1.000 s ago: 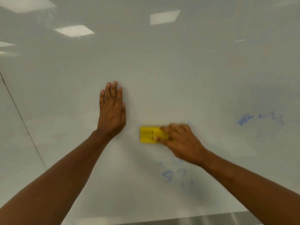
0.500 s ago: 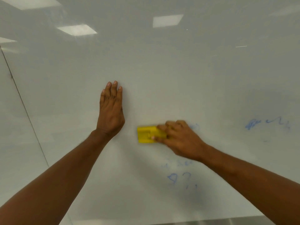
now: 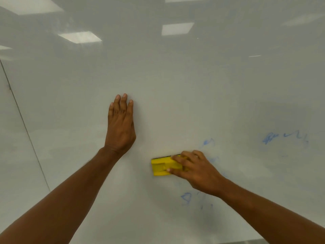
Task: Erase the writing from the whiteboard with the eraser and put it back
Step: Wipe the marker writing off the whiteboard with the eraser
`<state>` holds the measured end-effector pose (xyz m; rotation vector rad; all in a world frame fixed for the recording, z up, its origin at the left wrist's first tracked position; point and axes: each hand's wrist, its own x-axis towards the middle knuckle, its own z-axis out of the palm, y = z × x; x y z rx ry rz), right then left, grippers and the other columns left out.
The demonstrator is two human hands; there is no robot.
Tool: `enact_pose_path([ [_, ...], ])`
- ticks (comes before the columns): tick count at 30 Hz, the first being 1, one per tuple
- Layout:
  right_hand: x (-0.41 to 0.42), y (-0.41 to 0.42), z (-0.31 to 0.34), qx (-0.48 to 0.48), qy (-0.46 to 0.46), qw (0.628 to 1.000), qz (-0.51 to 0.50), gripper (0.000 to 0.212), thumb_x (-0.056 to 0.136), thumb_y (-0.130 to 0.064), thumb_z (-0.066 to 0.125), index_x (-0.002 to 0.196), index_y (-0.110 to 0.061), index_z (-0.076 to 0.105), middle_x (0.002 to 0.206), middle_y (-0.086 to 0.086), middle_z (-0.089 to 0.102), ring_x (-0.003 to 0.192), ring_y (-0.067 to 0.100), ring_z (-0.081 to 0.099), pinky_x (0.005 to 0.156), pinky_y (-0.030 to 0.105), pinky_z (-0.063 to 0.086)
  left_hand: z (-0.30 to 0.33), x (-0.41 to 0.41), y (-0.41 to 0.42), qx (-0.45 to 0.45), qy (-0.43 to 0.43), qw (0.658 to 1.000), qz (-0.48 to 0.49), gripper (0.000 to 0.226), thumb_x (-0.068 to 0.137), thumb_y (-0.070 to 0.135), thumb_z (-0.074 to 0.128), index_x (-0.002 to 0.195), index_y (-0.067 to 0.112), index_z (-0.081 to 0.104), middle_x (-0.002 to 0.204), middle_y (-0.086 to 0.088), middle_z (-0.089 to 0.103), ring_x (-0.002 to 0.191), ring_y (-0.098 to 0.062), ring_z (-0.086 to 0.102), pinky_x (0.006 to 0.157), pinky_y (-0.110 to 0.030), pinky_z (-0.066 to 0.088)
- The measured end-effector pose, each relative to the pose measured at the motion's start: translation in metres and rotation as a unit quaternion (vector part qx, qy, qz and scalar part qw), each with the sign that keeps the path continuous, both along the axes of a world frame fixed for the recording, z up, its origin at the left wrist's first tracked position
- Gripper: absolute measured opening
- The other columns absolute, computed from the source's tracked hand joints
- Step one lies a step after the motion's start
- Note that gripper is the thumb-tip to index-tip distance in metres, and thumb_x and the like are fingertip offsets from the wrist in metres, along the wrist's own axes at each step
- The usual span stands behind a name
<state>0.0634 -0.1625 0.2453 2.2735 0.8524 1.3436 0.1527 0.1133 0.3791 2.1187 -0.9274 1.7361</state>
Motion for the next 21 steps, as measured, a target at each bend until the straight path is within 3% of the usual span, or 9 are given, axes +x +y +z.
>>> enact_pose_path([
  [2, -0.003, -0.024, 0.003, 0.105, -0.024, 0.994, -0.028, 0.059, 0.091, -0.014, 0.06, 0.141, -0.041, 0.047, 0.141, 0.007, 0.055, 0.117, 0.035, 0.055, 0.091, 0.044, 0.04, -0.005, -0.001, -0.004, 0.011, 0.007, 1.0, 0.007, 0.058, 0.097, -0.001, 0.042, 0.152, -0.002, 0.024, 0.161, -0.025, 0.018, 0.151, -0.041, 0.009, 0.125, -0.046, -0.003],
  [4, -0.009, -0.048, 0.009, 0.277, -0.051, 0.958, -0.057, 0.051, 0.093, -0.02, 0.06, 0.14, -0.038, 0.051, 0.14, 0.01, 0.054, 0.113, 0.039, 0.055, 0.089, 0.046, 0.043, -0.013, -0.001, -0.01, 0.029, 0.016, 0.999, 0.016, 0.055, 0.102, 0.01, 0.037, 0.154, 0.001, 0.021, 0.162, -0.023, 0.016, 0.152, -0.039, 0.007, 0.125, -0.047, -0.005],
  [7, -0.011, -0.061, 0.003, 0.579, -0.151, 0.8, -0.052, 0.05, 0.09, -0.017, 0.066, 0.138, -0.026, 0.055, 0.14, 0.016, 0.051, 0.121, 0.039, 0.049, 0.097, 0.054, 0.044, -0.023, -0.002, -0.02, 0.049, 0.023, 0.998, 0.028, 0.055, 0.103, 0.015, 0.035, 0.154, 0.002, 0.02, 0.163, -0.022, 0.014, 0.152, -0.038, 0.006, 0.124, -0.049, -0.007],
  [9, -0.007, -0.049, -0.008, 0.654, -0.182, 0.732, -0.054, 0.049, 0.09, -0.016, 0.068, 0.137, -0.02, 0.055, 0.14, 0.02, 0.05, 0.122, 0.041, 0.048, 0.101, 0.055, 0.043, -0.027, -0.003, -0.028, 0.045, 0.026, 0.998, 0.027, 0.055, 0.103, 0.016, 0.033, 0.155, 0.003, 0.018, 0.164, -0.021, 0.013, 0.153, -0.037, 0.003, 0.123, -0.049, -0.008],
  [11, -0.004, -0.029, -0.026, 0.601, -0.154, 0.782, -0.067, 0.047, 0.091, -0.02, 0.065, 0.137, -0.022, 0.055, 0.14, 0.02, 0.051, 0.119, 0.043, 0.05, 0.1, 0.052, 0.042, -0.027, -0.002, -0.032, 0.034, 0.029, 0.999, 0.027, 0.056, 0.104, 0.018, 0.029, 0.156, 0.004, 0.014, 0.165, -0.019, 0.009, 0.153, -0.036, -0.001, 0.123, -0.05, -0.01],
  [13, -0.004, -0.014, -0.055, 0.445, -0.089, 0.887, -0.087, 0.045, 0.097, -0.024, 0.055, 0.142, -0.031, 0.051, 0.142, 0.014, 0.05, 0.118, 0.041, 0.051, 0.097, 0.047, 0.039, -0.028, -0.001, -0.035, 0.031, 0.037, 0.998, 0.029, 0.057, 0.104, 0.019, 0.028, 0.157, 0.006, 0.01, 0.166, -0.017, 0.007, 0.153, -0.035, -0.003, 0.123, -0.052, -0.01],
  [15, -0.011, -0.012, -0.085, 0.287, -0.039, 0.954, -0.072, 0.043, 0.102, -0.023, 0.046, 0.142, -0.039, 0.048, 0.142, 0.007, 0.05, 0.117, 0.035, 0.052, 0.092, 0.043, 0.037, -0.028, 0.0, -0.038, 0.029, 0.041, 0.998, 0.029, 0.058, 0.104, 0.019, 0.028, 0.157, 0.007, 0.008, 0.166, -0.017, 0.007, 0.154, -0.035, -0.003, 0.123, -0.053, -0.008],
  [18, -0.019, -0.038, -0.09, 0.162, -0.028, 0.984, -0.06, 0.044, 0.101, -0.02, 0.047, 0.139, -0.042, 0.049, 0.141, 0.004, 0.055, 0.116, 0.03, 0.053, 0.092, 0.042, 0.039, -0.025, -0.001, -0.04, 0.044, 0.031, 0.998, 0.027, 0.057, 0.104, 0.018, 0.03, 0.156, 0.006, 0.012, 0.165, -0.017, 0.009, 0.154, -0.036, -0.001, 0.123, -0.053, -0.008],
  [21, -0.023, -0.085, -0.061, 0.209, -0.059, 0.973, -0.077, 0.043, 0.101, -0.024, 0.051, 0.141, -0.041, 0.047, 0.139, 0.006, 0.053, 0.112, 0.034, 0.055, 0.09, 0.043, 0.042, -0.024, -0.002, -0.046, 0.056, 0.028, 0.998, 0.025, 0.057, 0.104, 0.02, 0.029, 0.157, 0.006, 0.013, 0.166, -0.015, 0.006, 0.154, -0.035, -0.001, 0.123, -0.051, -0.009],
])
